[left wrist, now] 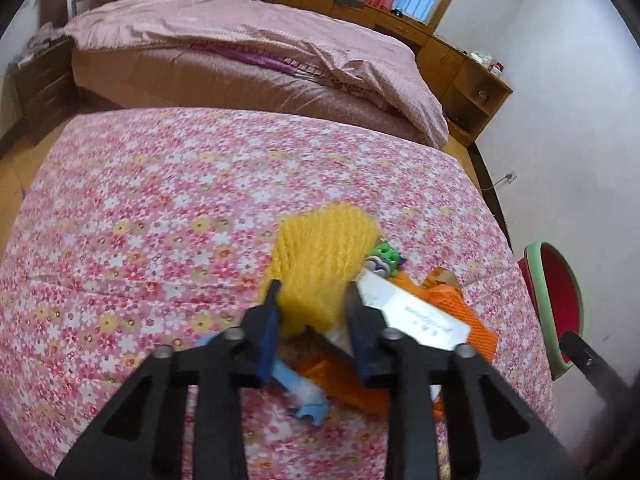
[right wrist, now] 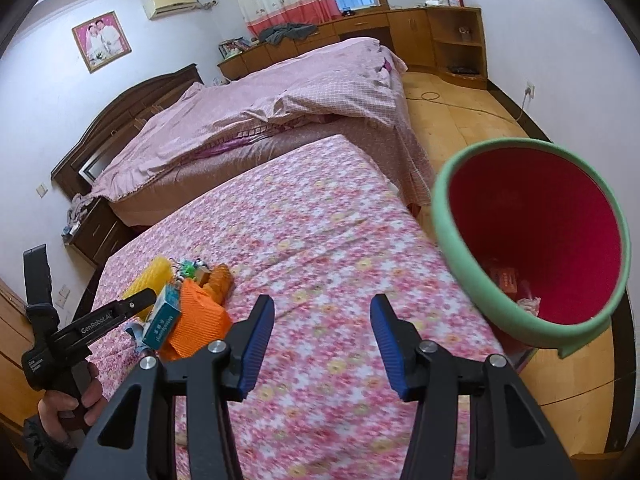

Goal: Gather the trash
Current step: 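Move the left tool back to the bed and grasp another yellow foam net, then grasp the white medicine box with the right tool while the left tool holds the foam net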

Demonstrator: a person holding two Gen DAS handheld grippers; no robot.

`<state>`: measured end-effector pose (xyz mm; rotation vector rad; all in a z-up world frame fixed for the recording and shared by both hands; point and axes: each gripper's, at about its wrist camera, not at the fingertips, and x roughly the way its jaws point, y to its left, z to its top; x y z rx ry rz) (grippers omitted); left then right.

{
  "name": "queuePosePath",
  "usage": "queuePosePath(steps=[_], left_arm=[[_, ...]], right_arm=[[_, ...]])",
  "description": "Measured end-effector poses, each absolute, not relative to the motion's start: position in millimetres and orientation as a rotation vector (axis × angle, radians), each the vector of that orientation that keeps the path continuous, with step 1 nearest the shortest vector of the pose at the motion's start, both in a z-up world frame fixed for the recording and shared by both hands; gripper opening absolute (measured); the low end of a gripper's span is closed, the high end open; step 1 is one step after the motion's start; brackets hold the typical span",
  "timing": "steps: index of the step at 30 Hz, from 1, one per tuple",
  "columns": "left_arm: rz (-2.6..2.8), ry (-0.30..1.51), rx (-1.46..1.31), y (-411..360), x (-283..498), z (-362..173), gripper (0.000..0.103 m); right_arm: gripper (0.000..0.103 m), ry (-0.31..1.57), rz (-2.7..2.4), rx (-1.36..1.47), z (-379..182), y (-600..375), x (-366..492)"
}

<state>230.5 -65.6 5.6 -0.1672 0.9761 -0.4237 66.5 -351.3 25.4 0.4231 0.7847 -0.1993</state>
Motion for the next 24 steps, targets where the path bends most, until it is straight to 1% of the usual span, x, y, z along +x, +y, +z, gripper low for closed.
queuePosePath(steps=[3, 9, 12, 20, 24], left_arm=[[-0.454, 0.958, -0.218, -49.7, 227.6, 13.8, 0.021], [-0.446, 0.878, -0.231, -17.1, 207.8, 37.3, 0.021], [-0.41, 0.863, -0.252, 1.0, 200.9, 43.3, 0.021], [-0.305, 0.853, -0.32, 45.0, 183.4, 41.5, 0.021], [-0.265, 0.865, -0.365, 57.0, 173.8, 31.9, 0.021]], right_arm=[[0.053, 0.786, -0.183, 0.405, 27.2, -335.1, 75.1], [0.054, 0.798, -0.116, 0.347, 32.8, -301.0, 91.5], [0.062, 0.798, -0.055, 0.302, 37.4, -281.2, 101.6], [0.067, 0.848, 0.073, 0.187, 33.5, -240.2, 135.3], [0.072, 0.885, 0.127, 0.114, 26.4, -222.8, 148.0]])
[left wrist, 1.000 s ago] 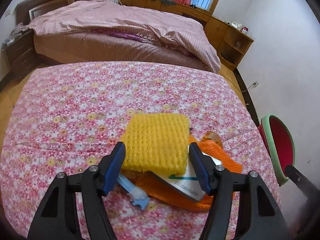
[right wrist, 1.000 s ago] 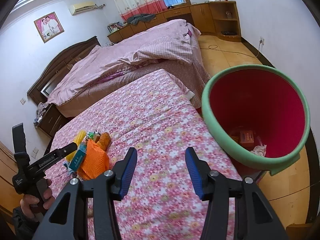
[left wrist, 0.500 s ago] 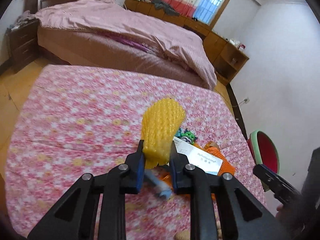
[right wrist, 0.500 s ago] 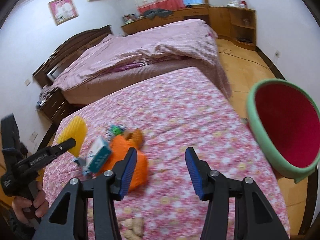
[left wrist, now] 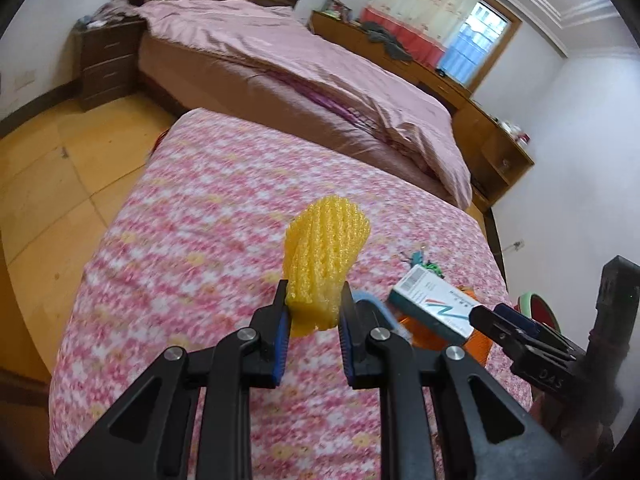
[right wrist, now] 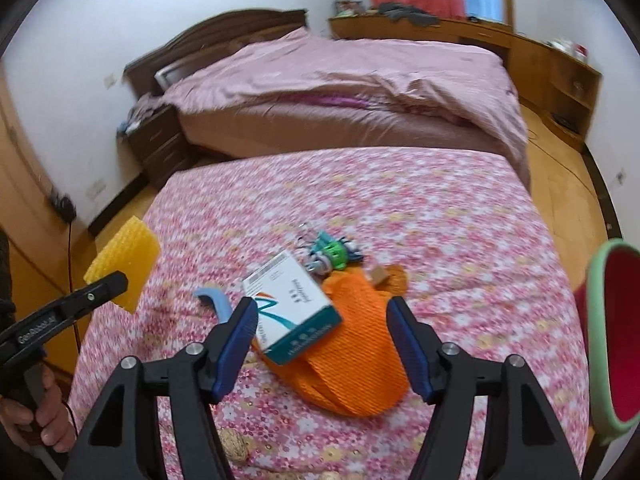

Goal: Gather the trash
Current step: 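Grasp the white medicine box with the right tool while the left tool holds the foam net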

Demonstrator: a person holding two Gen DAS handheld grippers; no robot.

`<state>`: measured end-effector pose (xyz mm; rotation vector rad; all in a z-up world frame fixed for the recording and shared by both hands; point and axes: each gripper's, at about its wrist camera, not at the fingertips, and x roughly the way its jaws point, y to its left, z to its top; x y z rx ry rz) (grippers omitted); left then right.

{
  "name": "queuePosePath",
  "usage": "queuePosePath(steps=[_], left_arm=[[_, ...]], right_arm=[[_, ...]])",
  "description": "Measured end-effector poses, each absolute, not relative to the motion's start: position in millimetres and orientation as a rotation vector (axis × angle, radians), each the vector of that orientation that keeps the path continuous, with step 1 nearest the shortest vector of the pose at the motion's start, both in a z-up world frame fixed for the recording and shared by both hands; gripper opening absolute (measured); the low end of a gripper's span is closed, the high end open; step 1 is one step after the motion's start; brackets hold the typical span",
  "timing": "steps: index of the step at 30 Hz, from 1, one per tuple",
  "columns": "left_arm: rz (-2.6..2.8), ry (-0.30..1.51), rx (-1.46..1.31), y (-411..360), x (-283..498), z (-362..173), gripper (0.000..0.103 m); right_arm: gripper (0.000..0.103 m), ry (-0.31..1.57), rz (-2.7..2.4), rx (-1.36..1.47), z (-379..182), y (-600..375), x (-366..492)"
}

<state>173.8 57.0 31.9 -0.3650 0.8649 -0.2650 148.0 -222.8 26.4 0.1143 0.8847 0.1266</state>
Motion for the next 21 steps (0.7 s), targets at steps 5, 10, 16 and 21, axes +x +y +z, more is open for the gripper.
queuePosePath(steps=[5, 10, 16, 21], left_arm=[[-0.24, 0.873, -0.376, 62.4, 164.4, 26.8, 0.021], [-0.23, 0.878, -0.386, 62.9, 158.6, 24.7, 0.021], [-0.227, 0.884, -0.385, 59.4, 151.4, 24.7, 0.021], [-0.232, 0.877, -0.381, 53.6, 143.1, 31.3, 0.021]], right_arm=[[0.073, 0.891, 0.18, 0.006, 17.8, -203.0, 152.8], [0.073, 0.898, 0.202, -0.041, 9.3, -194.2, 156.4], [0.059, 0.913, 0.202, 0.004, 3.7, -202.3, 156.6], [0.058, 0.884, 0.211, 0.077, 11.5, -213.8, 145.0]])
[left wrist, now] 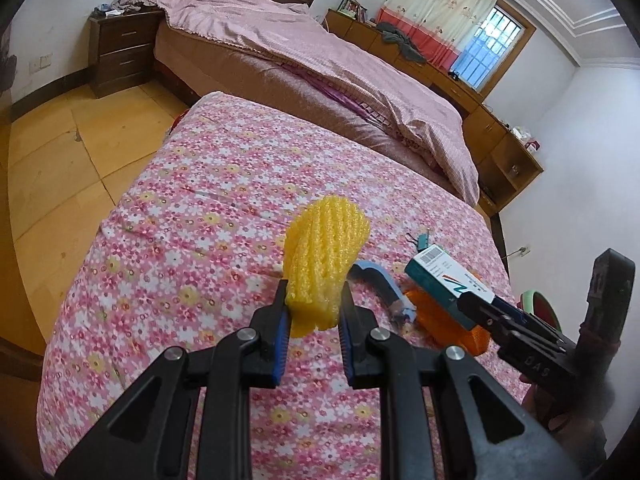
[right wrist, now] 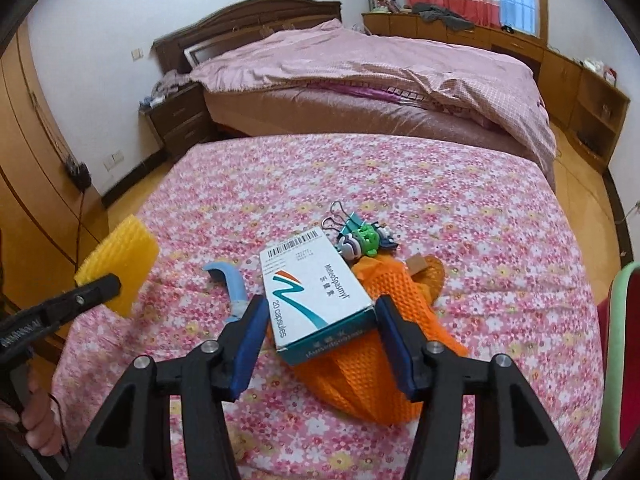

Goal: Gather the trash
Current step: 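Grasp the white medicine box with the right tool while the left tool holds the foam net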

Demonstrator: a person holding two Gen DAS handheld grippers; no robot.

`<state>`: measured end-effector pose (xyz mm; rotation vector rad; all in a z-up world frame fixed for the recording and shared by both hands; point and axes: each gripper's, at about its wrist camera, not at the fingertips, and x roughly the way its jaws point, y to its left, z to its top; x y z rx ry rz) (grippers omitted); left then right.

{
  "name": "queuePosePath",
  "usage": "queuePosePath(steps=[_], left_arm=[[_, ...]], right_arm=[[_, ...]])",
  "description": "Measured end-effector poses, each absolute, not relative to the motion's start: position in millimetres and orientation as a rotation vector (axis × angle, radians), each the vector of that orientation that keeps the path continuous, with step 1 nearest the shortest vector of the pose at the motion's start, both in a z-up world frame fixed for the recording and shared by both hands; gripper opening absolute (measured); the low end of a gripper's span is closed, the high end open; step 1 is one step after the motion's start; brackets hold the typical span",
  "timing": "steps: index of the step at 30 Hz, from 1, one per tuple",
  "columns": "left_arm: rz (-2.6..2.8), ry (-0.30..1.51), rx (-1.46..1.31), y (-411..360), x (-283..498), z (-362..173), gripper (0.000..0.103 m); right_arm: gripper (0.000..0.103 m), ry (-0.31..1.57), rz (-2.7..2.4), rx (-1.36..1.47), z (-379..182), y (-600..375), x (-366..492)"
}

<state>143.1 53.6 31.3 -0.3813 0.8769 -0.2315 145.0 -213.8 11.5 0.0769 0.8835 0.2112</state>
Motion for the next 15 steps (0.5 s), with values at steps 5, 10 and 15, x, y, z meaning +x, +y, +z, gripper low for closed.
queuePosePath(steps=[5, 10, 15], left_arm=[[-0.254, 0.861, -0.371, 41.5, 135.2, 41.5, 0.021], [-0.293, 0.843, -0.357, 24.4, 124.7, 53.5, 0.021], [-0.341, 0.832, -0.337, 2.7, 113.8, 64.4, 0.021]], right_arm=[[0.058, 0.831, 0.217, 0.162, 27.7, -229.6, 124.1], [0.058, 0.786, 0.199, 0.232, 40.9, -247.8, 100.9], [0.058, 0.744, 0.173, 0.285, 52.4, -268.8, 78.9]])
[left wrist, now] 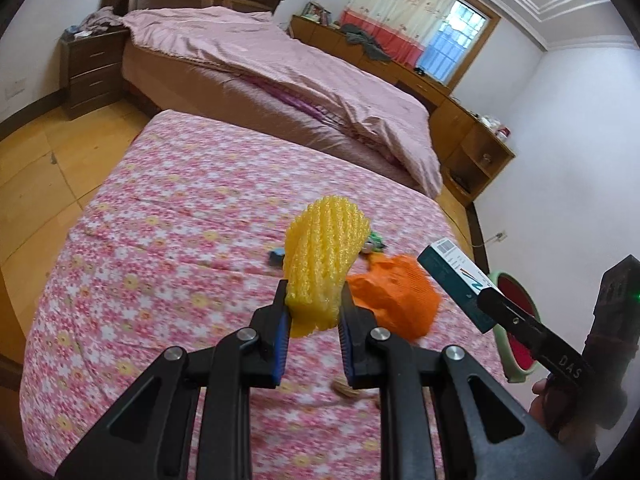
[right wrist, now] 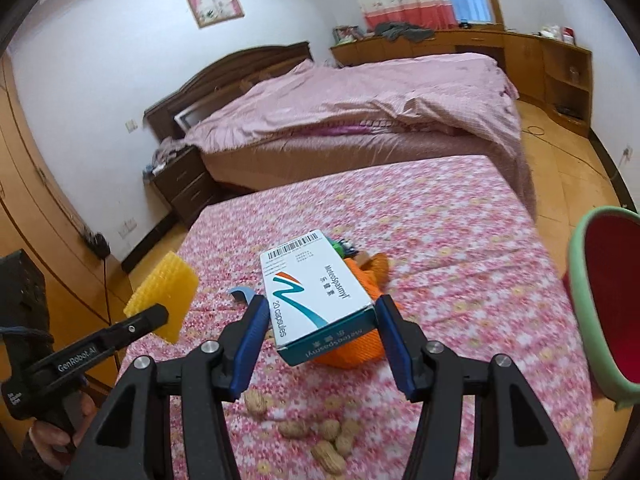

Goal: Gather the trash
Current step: 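Grasp the white medicine box with the right tool while the left tool holds the foam net, then carry the foam net and medicine box over the red bucket with both tools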

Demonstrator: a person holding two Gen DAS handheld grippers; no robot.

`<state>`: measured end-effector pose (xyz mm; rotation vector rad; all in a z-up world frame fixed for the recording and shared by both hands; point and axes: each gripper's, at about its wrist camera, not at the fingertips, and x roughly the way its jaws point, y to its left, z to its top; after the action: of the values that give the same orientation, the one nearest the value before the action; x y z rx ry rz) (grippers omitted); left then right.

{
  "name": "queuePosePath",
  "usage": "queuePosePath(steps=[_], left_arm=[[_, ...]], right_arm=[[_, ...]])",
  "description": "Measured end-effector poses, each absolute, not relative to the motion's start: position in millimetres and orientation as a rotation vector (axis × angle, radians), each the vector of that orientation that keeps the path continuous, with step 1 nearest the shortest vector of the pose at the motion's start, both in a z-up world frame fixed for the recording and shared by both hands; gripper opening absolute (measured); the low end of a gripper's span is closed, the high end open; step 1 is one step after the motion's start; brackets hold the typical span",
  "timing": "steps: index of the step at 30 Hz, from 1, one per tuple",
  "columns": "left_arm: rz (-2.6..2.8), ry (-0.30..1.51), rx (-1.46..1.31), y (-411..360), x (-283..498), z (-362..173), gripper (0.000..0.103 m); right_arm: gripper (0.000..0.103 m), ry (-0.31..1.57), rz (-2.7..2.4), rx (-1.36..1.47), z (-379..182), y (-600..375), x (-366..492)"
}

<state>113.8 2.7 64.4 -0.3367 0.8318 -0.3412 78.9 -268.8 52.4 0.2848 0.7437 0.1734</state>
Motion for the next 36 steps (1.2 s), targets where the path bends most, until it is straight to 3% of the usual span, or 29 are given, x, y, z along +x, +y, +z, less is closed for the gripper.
queuePosePath(steps=[20, 36], left_arm=[[-0.544, 0.807, -0.214, -108.2, 84.0, 94.2, 0.021], [-0.708, 0.815, -0.071, -224.4, 84.1, 97.4, 0.021]], right_arm=[[0.058, 0.579, -0.014, 0.429, 82.3, -374.3, -10.8], [0.058, 0.524, -0.186, 0.559, 66.1, -463.9, -52.4]])
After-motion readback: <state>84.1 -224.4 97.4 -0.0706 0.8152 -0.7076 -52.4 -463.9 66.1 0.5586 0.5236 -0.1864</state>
